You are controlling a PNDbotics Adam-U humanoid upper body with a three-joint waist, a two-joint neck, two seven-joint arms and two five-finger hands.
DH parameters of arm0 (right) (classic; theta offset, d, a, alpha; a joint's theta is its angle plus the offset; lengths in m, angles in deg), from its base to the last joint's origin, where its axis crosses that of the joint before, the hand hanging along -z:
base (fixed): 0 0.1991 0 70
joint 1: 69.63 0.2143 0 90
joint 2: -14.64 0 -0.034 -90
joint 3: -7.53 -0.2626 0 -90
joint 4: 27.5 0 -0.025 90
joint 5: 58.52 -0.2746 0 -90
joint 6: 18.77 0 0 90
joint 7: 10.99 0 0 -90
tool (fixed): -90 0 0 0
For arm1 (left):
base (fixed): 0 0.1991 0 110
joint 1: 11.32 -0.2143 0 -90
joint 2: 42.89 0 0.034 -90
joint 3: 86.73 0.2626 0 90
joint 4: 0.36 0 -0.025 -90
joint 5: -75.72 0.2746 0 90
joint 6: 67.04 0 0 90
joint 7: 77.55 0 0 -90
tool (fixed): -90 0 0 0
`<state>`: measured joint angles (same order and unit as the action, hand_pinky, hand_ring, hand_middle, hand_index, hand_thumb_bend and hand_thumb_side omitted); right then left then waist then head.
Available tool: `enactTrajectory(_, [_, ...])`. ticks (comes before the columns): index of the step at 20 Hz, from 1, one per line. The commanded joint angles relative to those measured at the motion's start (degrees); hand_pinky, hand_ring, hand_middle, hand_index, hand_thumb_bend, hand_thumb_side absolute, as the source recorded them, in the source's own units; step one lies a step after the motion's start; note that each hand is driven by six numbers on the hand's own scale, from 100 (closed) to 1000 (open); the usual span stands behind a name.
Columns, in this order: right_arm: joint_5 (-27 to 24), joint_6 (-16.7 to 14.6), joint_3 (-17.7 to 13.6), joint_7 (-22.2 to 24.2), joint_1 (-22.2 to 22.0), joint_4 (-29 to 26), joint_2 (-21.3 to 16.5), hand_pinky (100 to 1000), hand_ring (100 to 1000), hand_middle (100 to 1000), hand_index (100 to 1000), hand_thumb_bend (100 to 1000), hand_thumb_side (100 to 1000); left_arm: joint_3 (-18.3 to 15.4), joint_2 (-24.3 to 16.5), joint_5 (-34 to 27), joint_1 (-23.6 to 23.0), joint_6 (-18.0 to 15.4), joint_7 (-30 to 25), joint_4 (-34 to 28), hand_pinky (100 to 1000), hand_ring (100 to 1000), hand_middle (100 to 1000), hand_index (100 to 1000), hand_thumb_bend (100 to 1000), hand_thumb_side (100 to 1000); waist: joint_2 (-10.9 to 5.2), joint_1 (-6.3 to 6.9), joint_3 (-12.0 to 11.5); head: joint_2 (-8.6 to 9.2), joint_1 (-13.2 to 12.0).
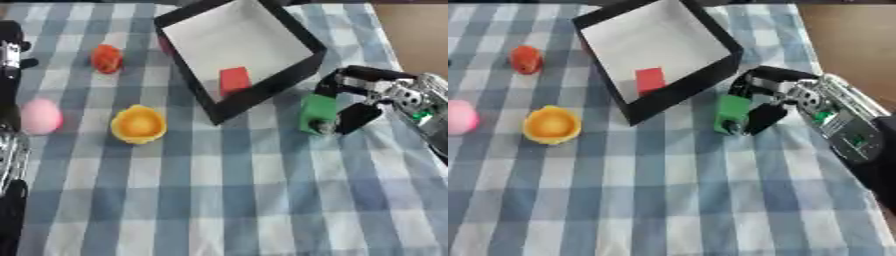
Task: Pick up objects on the table and place them in the box.
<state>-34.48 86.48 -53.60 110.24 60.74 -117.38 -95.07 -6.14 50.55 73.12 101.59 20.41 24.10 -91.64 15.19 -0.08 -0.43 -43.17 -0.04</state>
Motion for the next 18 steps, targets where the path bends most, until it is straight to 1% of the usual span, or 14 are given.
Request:
enactTrajectory(1, [-2.62,0.41,-1.6,0.07,1.6,-4.39,-3.33,840,661,556,621,162,270,-0.05,-1.08,0.26,0.82,-0.12,-0.04,-0.73,674,744,692,821,462,647,-0.99,0.32,0.11,-0.07,-0.26])
enactTrajectory(2, [-3.5,-0.01,-2.17,0.55,2.11,-5.66,-4.06,838,654,548,613,143,263,-0.08,-1.12,0.26,0.8,-0.12,0.0,-0.75,674,744,692,821,462,647,-1.05,0.27,0.16,-0.08,-0.29])
enactTrajectory(5, [-6.12,-0.87,-4.29,1.57,4.09,-8.78,-6.18,836,651,547,611,131,257,-0.1,-1.26,0.27,0.72,-0.11,0.07,-0.79,674,744,692,821,462,647,-1.18,0.12,0.3,-0.03,-0.37])
enactTrajectory(6, [-6.95,-1.12,-4.98,1.93,5.0,-9.62,-6.67,837,649,546,610,112,243,-0.1,-1.3,0.28,0.69,-0.11,0.08,-0.79,674,744,692,821,462,646,-1.22,0.08,0.34,-0.02,-0.38])
enactTrajectory(9, [-9.59,-1.29,-6.79,3.53,8.49,-10.55,-7.08,839,649,549,611,100,227,-0.12,-1.38,0.29,0.67,-0.12,0.14,-0.82,674,744,693,821,462,646,-1.3,0.0,0.42,0.08,-0.38])
enactTrajectory(11, [-10.71,-0.96,-7.42,4.54,11.3,-9.75,-6.45,839,650,550,612,100,222,-0.07,-1.37,0.29,0.7,-0.13,0.13,-0.86,674,744,693,821,463,646,-1.35,-0.02,0.37,0.18,-0.32])
enactTrajectory(13, [-10.69,-0.9,-7.52,5.38,14.35,-8.11,-5.37,839,652,552,615,100,225,-0.02,-1.37,0.3,0.71,-0.14,0.11,-0.9,674,744,692,821,464,645,-1.37,-0.04,0.36,0.28,-0.25])
enactTrajectory(18, [-7.75,-1.16,-7.05,6.79,21.32,-1.35,-0.78,839,658,560,624,109,226,0.12,-1.28,0.21,0.85,-0.15,0.03,-1.05,673,744,693,820,468,644,-1.23,-0.09,0.13,0.8,0.26])
